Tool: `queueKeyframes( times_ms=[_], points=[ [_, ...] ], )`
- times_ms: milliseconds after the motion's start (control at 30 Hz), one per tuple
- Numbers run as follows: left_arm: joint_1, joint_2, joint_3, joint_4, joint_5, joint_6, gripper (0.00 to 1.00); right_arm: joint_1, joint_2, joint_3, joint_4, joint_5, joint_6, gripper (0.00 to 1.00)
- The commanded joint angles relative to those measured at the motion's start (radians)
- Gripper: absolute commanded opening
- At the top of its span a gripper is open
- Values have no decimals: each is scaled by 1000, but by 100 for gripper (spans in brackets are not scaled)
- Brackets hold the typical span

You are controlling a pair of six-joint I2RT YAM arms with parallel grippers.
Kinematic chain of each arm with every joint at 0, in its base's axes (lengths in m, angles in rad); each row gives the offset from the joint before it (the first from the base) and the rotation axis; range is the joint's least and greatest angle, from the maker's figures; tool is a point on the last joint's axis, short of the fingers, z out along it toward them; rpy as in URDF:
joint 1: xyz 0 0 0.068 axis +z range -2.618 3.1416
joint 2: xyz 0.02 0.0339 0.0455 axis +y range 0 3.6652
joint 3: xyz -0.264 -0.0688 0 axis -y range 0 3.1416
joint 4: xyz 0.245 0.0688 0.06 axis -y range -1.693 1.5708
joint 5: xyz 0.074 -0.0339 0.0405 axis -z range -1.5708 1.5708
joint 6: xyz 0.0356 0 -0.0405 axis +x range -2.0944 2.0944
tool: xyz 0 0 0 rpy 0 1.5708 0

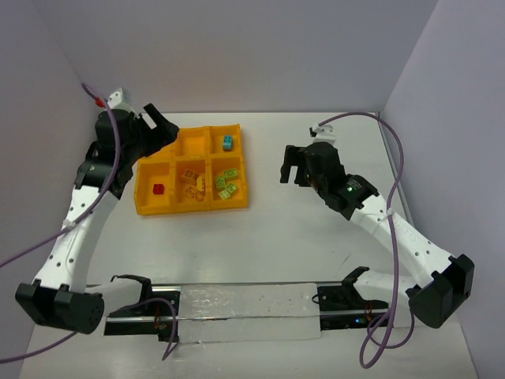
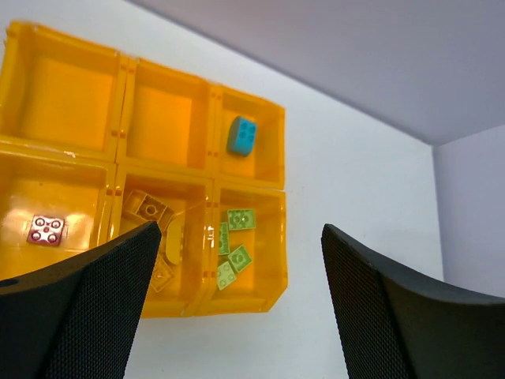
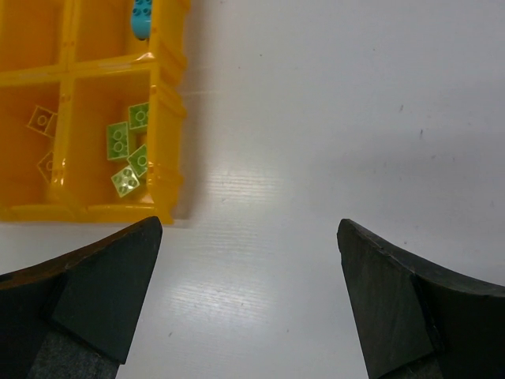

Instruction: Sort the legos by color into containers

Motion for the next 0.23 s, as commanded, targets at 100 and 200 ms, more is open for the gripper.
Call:
queueKeyframes(
  times_ms=[100, 200],
  points=[
    [-6, -105, 69, -56, -67, 54, 91, -5, -44, -69, -9, 83, 47, 100],
    [-4, -131, 82, -71, -90, 62, 91, -6, -54, -95, 1, 87, 38, 100]
  ],
)
